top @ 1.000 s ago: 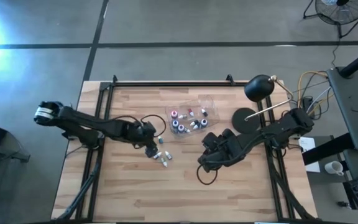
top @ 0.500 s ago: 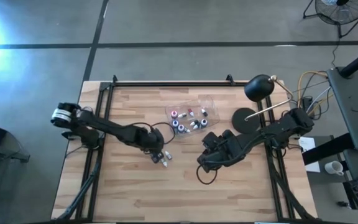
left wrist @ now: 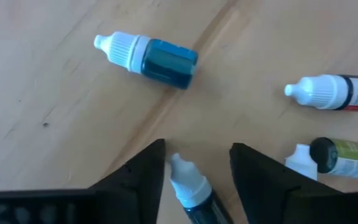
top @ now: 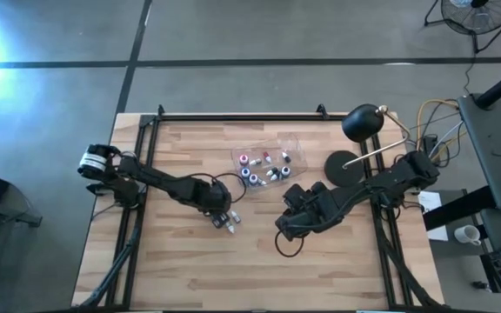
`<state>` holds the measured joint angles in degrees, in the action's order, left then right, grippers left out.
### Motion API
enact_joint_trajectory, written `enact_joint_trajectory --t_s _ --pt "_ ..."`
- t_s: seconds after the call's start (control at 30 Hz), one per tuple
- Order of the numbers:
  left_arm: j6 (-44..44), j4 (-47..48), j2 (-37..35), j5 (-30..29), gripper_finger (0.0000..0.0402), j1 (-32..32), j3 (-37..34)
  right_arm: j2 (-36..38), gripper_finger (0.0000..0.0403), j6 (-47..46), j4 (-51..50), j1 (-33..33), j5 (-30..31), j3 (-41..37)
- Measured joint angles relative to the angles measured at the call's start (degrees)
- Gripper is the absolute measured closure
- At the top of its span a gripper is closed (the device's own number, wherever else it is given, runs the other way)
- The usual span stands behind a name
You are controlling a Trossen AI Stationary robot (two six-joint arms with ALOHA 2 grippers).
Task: Pick & Place food coloring
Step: Put the small black food coloring bottle into the transparent bin
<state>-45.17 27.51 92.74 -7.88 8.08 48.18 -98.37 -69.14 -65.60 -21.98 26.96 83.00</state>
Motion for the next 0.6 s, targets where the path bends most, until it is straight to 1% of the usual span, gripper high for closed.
enact_joint_trajectory --t_s 0.17,0.27,0.43,0.6 --pt "-0.4 0.9 -0.2 -0.2 0.0303 -0.1 0.0 0.0 0.0193 -0.2 0.0 0.0 0.0 0.0" --pt "-0.3 0.9 -1.2 -0.3 0.0326 -0.1 -0.1 0.0 0.0193 -0.2 0.0 0.0 0.0 0.0" --pt "2.7 0.6 -4.6 0.3 0.0332 -0.2 2.4 0.0 0.0193 -0.3 0.0 0.0 0.0 0.0" --pt "3.8 3.7 -5.3 0.0 0.0333 -0.4 5.1 0.0 0.0193 -0.3 0.1 0.0 0.0 0.0"
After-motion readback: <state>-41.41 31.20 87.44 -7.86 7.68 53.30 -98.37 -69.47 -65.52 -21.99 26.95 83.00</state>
